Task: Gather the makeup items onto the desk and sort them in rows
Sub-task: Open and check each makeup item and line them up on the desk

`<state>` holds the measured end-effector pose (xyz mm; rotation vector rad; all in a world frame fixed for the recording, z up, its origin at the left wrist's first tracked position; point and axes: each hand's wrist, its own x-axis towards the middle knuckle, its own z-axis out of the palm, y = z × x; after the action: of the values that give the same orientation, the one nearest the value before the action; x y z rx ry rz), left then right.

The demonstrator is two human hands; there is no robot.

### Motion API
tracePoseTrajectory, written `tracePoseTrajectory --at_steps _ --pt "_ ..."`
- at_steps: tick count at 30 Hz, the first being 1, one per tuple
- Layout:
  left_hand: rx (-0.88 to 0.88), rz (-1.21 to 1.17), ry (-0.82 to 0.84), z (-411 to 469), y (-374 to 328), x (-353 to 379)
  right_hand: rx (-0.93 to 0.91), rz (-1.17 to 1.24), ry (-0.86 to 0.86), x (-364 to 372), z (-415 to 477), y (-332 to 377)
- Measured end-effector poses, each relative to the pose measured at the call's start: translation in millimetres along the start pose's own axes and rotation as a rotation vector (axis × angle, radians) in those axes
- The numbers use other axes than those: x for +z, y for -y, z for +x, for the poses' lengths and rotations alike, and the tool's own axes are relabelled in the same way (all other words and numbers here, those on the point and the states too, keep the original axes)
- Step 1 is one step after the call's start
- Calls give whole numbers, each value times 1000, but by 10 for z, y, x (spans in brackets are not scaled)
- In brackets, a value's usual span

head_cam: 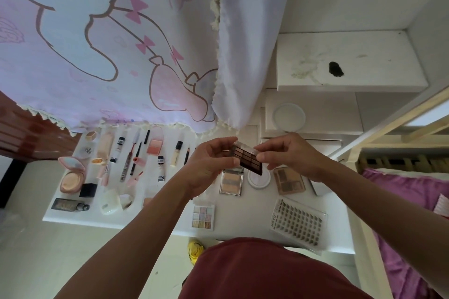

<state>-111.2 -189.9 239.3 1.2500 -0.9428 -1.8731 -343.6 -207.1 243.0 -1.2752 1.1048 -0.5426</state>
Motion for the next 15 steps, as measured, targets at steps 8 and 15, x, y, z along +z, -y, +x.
tracePoseTrajectory --at_steps 8,15 --pt "-57 29 -51 9 113 -58 35 31 -44 -13 29 -138" --pt "-118 161 -187 -41 595 -35 165 -21 -192 115 81 -451"
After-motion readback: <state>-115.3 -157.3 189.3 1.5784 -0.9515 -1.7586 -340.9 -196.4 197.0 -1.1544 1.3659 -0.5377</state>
